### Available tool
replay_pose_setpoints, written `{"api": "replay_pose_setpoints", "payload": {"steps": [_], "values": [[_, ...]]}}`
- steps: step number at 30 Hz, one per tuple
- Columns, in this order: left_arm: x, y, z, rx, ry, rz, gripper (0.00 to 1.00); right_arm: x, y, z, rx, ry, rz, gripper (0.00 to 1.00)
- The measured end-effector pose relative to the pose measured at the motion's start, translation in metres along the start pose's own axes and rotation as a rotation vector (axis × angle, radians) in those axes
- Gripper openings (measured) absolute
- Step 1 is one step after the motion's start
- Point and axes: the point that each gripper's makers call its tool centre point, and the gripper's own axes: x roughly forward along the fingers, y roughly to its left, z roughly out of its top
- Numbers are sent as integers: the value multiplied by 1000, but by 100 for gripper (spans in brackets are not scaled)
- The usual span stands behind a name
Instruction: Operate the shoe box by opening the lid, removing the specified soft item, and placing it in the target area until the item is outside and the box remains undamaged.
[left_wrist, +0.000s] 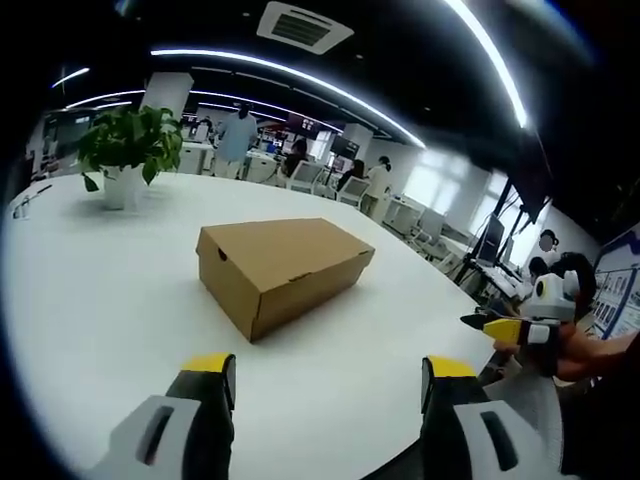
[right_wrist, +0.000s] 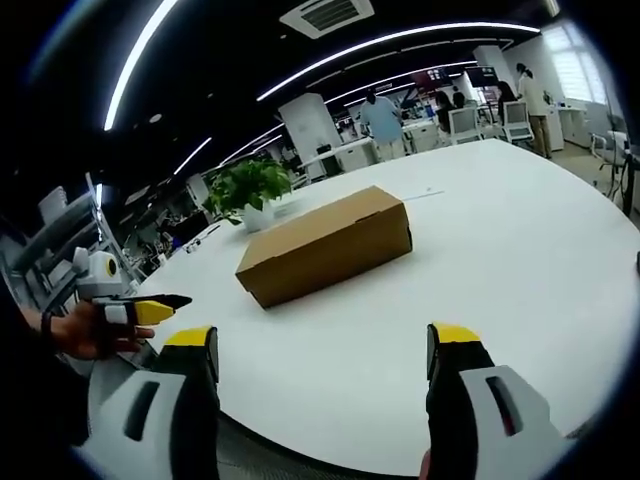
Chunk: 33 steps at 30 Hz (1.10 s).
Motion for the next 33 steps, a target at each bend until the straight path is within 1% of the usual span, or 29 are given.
{"api": "replay_pose_setpoints", "payload": {"steps": [12,17,23,28,33], "values": [[2,5,1,-18,-5,11,77,-1,-3,3,46,-12,-2,81],[1,8,2,-26,-13,17,77,0,-4,3,62,-5,-3,81],[3,10,3,-31,-14,20,77,3,-11,3,84,2,-11,81],[5,12,4,-42,-22,21,77,8,-20,4,89,16,-22,80],[6,9,2,-38,-12,7,77,16,-26,2,80,48,-21,80]]}}
